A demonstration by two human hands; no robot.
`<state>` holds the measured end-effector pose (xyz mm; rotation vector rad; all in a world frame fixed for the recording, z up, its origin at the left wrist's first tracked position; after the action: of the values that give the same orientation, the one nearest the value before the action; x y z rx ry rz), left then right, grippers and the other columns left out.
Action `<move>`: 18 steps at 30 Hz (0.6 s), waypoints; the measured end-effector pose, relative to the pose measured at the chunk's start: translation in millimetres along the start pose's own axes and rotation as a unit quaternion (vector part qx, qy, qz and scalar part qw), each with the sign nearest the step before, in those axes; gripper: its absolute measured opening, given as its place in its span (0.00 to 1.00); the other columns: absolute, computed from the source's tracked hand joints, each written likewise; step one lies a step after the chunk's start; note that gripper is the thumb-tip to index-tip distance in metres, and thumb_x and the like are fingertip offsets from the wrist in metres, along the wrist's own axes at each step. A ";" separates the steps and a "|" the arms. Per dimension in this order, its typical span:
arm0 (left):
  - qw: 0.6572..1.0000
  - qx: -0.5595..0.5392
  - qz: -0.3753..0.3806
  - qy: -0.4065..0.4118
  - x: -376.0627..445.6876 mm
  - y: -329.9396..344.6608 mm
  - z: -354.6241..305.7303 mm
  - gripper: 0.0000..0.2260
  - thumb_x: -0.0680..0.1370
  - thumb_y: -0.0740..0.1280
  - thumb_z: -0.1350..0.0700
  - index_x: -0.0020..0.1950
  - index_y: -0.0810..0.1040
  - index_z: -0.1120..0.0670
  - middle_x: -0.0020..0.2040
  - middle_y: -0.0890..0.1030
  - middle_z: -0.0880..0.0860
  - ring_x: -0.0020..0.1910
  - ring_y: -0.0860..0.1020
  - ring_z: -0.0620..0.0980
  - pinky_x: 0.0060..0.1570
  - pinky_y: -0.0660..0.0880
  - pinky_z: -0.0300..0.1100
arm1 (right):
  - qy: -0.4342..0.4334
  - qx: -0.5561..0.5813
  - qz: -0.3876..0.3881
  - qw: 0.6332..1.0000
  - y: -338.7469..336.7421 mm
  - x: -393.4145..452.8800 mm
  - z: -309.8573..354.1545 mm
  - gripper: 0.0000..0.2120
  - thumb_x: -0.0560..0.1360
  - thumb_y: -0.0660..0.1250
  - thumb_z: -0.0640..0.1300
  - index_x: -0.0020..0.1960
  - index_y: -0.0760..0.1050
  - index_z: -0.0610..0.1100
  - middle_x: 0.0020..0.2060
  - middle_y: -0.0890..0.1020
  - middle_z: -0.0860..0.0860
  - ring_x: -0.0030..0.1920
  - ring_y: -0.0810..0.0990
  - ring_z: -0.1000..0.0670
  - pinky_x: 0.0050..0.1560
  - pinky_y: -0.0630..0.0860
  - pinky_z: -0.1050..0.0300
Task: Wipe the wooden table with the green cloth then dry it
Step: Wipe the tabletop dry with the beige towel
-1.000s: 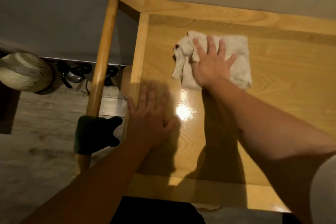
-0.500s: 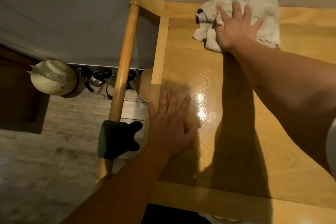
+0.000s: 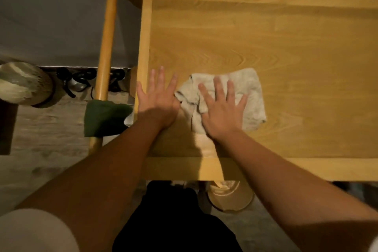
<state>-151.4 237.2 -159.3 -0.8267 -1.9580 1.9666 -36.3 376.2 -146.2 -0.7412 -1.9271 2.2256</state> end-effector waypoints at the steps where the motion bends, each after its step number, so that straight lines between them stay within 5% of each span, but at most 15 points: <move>1: 1.000 -0.004 0.006 -0.001 0.8 2.2 0.8 0.30 0.80 0.52 0.44 0.81 0.48 0.42 0.83 0.45 0.53 0.82 0.45 0.57 0.74 0.48 0.69 | 0.000 0.002 0.000 1.000 7.3 -24.8 1.7 0.37 0.72 0.54 0.61 0.78 0.43 0.62 0.81 0.47 0.49 0.78 0.43 0.38 0.67 0.46 0.23; 6: 1.000 -0.019 -0.004 0.012 -1.2 -1.0 1.5 0.31 0.79 0.45 0.36 0.81 0.46 0.42 0.83 0.45 0.54 0.81 0.45 0.57 0.73 0.47 0.68 | 0.012 0.002 0.035 0.999 47.2 -116.8 -1.3 0.46 0.72 0.63 0.63 0.77 0.35 0.63 0.80 0.43 0.48 0.77 0.35 0.38 0.65 0.40 0.22; 8: 1.000 -0.018 -0.004 0.011 0.8 -0.3 1.1 0.33 0.78 0.44 0.32 0.81 0.46 0.42 0.83 0.45 0.54 0.81 0.45 0.57 0.73 0.47 0.69 | 0.013 0.009 0.035 0.999 50.4 -120.9 -2.3 0.42 0.73 0.58 0.64 0.77 0.33 0.64 0.80 0.42 0.49 0.76 0.32 0.39 0.65 0.37 0.23; 13: 1.000 -0.004 0.001 -0.008 1.4 -3.4 0.6 0.34 0.77 0.45 0.30 0.81 0.49 0.42 0.83 0.48 0.55 0.81 0.47 0.59 0.71 0.48 0.71 | 0.025 0.054 0.032 0.998 40.2 -118.3 0.5 0.36 0.70 0.49 0.64 0.78 0.49 0.62 0.80 0.55 0.47 0.78 0.45 0.37 0.66 0.45 0.21; 16: 0.999 -0.034 0.004 -0.027 16.1 -13.8 -19.8 0.35 0.75 0.50 0.31 0.79 0.58 0.44 0.81 0.55 0.59 0.80 0.51 0.61 0.70 0.48 0.75 | 0.023 0.072 0.027 0.997 38.8 -118.9 -1.6 0.35 0.71 0.52 0.63 0.78 0.50 0.63 0.79 0.56 0.47 0.78 0.47 0.37 0.66 0.46 0.20; 18: 0.998 -0.048 0.029 0.006 30.4 -11.9 -58.5 0.36 0.74 0.49 0.29 0.80 0.54 0.42 0.82 0.50 0.58 0.81 0.45 0.61 0.69 0.44 0.75 | 0.018 0.087 0.024 0.996 36.2 -117.9 -0.3 0.35 0.71 0.53 0.63 0.77 0.49 0.64 0.80 0.55 0.48 0.78 0.48 0.36 0.66 0.44 0.21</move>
<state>-146.6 303.4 -150.8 -0.9264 -2.0581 1.9052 75.4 324.0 -146.6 -0.8047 -1.6905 2.3528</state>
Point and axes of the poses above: each hand's wrist, its own x-axis towards the middle knuckle, its own y-axis out of the palm, z = x × y, the point moved 9 cm from there along x, towards the middle knuckle
